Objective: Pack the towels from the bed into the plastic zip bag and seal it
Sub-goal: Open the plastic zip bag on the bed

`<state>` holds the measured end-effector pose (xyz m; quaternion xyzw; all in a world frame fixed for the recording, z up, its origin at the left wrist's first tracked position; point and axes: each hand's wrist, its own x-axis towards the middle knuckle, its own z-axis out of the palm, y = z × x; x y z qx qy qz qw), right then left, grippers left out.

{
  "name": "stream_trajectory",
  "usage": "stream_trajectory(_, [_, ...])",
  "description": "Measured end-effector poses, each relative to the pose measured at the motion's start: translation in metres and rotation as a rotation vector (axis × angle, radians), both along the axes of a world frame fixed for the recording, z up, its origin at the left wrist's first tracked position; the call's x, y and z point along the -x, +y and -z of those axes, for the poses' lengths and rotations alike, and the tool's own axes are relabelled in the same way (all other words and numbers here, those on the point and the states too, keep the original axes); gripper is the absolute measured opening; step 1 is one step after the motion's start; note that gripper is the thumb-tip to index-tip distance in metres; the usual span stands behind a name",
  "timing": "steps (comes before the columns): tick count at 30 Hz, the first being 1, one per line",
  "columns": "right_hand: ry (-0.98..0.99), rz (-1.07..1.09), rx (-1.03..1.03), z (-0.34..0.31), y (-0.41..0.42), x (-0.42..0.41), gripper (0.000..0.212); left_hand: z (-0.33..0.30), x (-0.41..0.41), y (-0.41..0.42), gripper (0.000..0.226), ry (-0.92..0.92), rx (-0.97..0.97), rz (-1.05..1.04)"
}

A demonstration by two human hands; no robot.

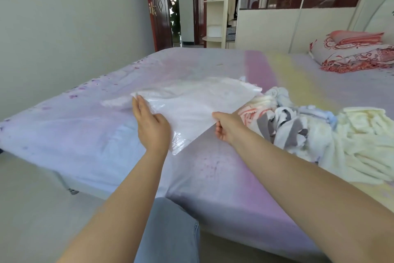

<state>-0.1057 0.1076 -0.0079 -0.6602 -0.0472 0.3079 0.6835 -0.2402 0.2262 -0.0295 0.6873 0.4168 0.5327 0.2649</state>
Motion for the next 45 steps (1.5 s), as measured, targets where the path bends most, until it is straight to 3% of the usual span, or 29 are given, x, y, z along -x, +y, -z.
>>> stream_trajectory(5, [0.050, -0.088, 0.060, 0.019, 0.005, 0.008, 0.018, 0.028, 0.017, 0.004, 0.065, 0.040, 0.301, 0.033])
stream_trajectory(7, [0.100, -0.160, 0.061, 0.030, 0.004, 0.011, 0.019, 0.037, 0.025, 0.003, 0.065, 0.086, 0.373, -0.048])
stream_trajectory(9, [0.135, -0.249, 0.067, 0.040, 0.005, 0.015, 0.015, 0.048, 0.031, 0.001, 0.057, 0.212, 0.167, -0.054])
stream_trajectory(11, [0.144, -0.322, 0.066, 0.051, 0.009, 0.021, 0.010, 0.056, 0.029, -0.003, 0.041, 0.411, -0.081, 0.197])
stream_trajectory(14, [0.117, -0.369, 0.007, 0.071, 0.016, 0.029, 0.008, 0.069, 0.022, -0.008, 0.036, 0.620, -0.041, 0.502])
stream_trajectory(17, [0.034, -0.377, -0.023, 0.091, 0.018, 0.031, 0.011, 0.078, 0.021, -0.006, 0.035, 0.636, 0.033, 0.471])
stream_trajectory(19, [-0.011, -0.365, -0.037, 0.101, 0.019, 0.031, 0.013, 0.084, 0.021, -0.005, 0.019, 0.671, 0.047, 0.497])
stream_trajectory(24, [-0.157, -0.304, -0.015, 0.118, 0.028, 0.035, 0.029, 0.092, 0.019, -0.002, 0.031, 0.646, 0.216, 0.565])
stream_trajectory(31, [-0.348, -0.284, 0.026, 0.145, 0.028, 0.037, 0.027, 0.095, 0.008, -0.001, 0.025, 0.529, 0.461, 0.584])
stream_trajectory(38, [-0.463, -0.304, 0.109, 0.155, 0.029, 0.037, 0.029, 0.090, -0.006, -0.011, 0.026, 0.681, 0.285, 0.411])
stream_trajectory(43, [-0.379, -0.265, 0.031, 0.157, 0.025, 0.037, 0.032, 0.085, -0.005, 0.007, 0.018, 0.482, 0.208, 0.255])
stream_trajectory(45, [-0.413, -0.250, 0.035, 0.158, 0.023, 0.038, 0.032, 0.082, -0.003, 0.020, 0.015, 0.533, 0.083, 0.273])
